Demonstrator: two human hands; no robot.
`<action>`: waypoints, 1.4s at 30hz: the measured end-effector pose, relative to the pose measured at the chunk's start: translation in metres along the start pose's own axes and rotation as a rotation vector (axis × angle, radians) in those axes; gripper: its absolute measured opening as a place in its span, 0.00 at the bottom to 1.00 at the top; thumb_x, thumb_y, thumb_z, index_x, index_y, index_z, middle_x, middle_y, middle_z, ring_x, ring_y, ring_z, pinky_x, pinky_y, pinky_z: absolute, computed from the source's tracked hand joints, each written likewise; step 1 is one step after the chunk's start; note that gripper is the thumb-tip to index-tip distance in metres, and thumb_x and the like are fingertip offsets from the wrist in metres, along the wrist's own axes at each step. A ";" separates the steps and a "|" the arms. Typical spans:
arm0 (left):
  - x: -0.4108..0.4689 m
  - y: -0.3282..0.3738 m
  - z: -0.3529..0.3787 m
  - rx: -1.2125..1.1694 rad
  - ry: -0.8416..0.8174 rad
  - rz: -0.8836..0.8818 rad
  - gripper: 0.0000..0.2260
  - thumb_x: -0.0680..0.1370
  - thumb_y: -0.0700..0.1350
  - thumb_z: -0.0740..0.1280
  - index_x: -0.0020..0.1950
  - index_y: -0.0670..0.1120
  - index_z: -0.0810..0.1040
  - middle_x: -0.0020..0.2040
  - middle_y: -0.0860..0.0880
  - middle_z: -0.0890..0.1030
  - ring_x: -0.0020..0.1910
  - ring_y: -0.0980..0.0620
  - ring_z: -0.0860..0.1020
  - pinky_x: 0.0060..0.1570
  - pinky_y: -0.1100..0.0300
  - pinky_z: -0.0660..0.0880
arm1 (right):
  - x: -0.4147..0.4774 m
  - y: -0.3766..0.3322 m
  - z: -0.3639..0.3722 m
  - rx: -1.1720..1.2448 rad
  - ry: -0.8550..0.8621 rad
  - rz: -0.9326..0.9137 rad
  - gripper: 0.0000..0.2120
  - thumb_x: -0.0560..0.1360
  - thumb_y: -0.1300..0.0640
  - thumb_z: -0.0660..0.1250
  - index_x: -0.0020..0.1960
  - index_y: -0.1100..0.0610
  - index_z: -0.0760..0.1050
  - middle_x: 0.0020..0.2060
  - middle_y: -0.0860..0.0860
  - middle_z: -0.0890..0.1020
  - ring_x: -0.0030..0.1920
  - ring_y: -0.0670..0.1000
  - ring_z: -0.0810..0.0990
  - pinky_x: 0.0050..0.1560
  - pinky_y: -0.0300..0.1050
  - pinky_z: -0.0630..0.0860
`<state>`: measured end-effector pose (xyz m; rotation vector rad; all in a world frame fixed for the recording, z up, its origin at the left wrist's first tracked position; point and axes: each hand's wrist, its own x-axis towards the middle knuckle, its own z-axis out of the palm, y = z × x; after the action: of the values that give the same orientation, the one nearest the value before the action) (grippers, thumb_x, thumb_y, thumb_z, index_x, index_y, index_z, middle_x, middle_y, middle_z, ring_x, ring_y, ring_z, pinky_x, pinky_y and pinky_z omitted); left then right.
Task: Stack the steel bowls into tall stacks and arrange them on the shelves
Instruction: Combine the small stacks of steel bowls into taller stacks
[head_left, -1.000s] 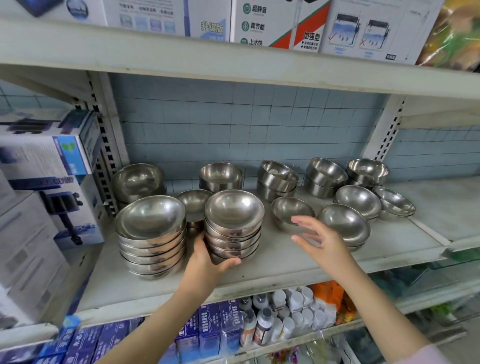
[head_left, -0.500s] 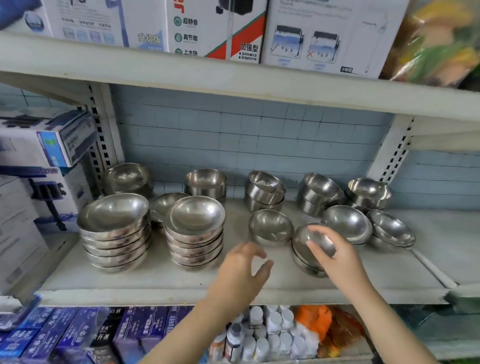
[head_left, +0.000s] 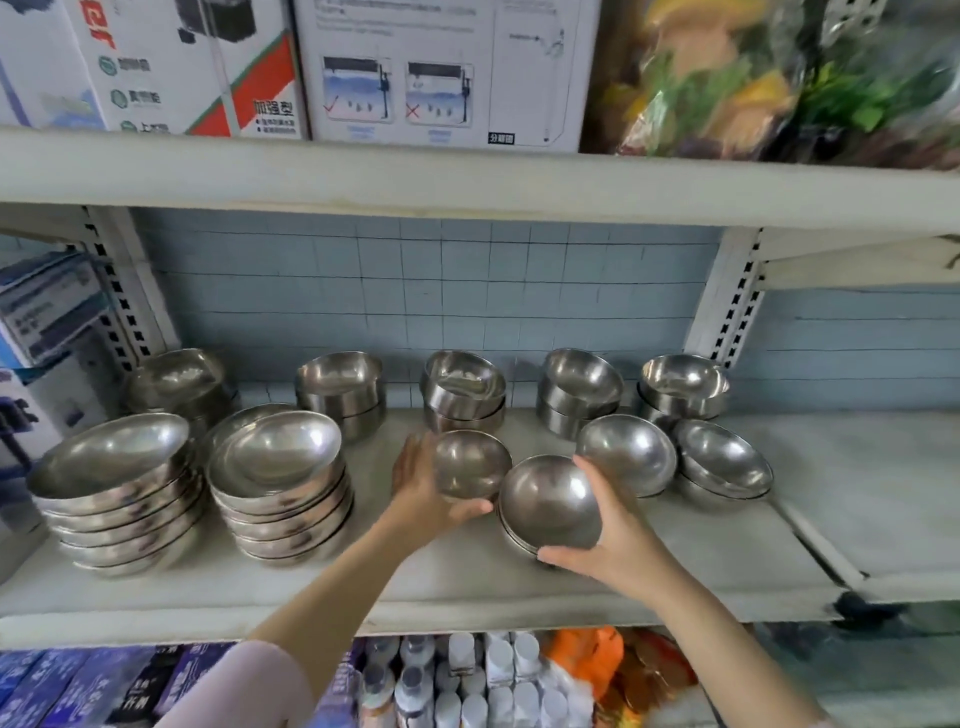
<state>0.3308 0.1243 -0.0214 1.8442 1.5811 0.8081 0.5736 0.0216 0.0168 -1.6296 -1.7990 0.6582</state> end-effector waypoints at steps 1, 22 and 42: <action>0.000 -0.005 0.000 -0.107 0.013 -0.026 0.47 0.57 0.65 0.78 0.69 0.67 0.56 0.72 0.47 0.68 0.72 0.44 0.68 0.71 0.49 0.66 | 0.000 0.002 0.000 0.010 -0.012 0.007 0.58 0.58 0.34 0.78 0.79 0.42 0.49 0.78 0.40 0.50 0.78 0.44 0.49 0.77 0.49 0.55; -0.049 -0.036 -0.039 -0.288 -0.258 0.141 0.50 0.63 0.50 0.82 0.71 0.64 0.50 0.68 0.60 0.63 0.68 0.63 0.63 0.62 0.75 0.58 | -0.018 -0.050 0.020 0.116 0.350 0.049 0.48 0.56 0.34 0.77 0.71 0.38 0.62 0.69 0.41 0.67 0.68 0.44 0.66 0.65 0.44 0.67; -0.045 -0.040 -0.041 -0.362 -0.316 0.115 0.52 0.58 0.55 0.83 0.74 0.50 0.56 0.63 0.60 0.71 0.65 0.62 0.70 0.54 0.81 0.65 | 0.014 -0.082 0.072 -0.365 0.046 -0.059 0.55 0.61 0.23 0.64 0.78 0.51 0.53 0.76 0.46 0.62 0.73 0.48 0.65 0.66 0.34 0.58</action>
<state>0.2689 0.0869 -0.0283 1.7071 1.0636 0.7509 0.4649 0.0285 0.0279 -1.7961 -2.0112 0.2721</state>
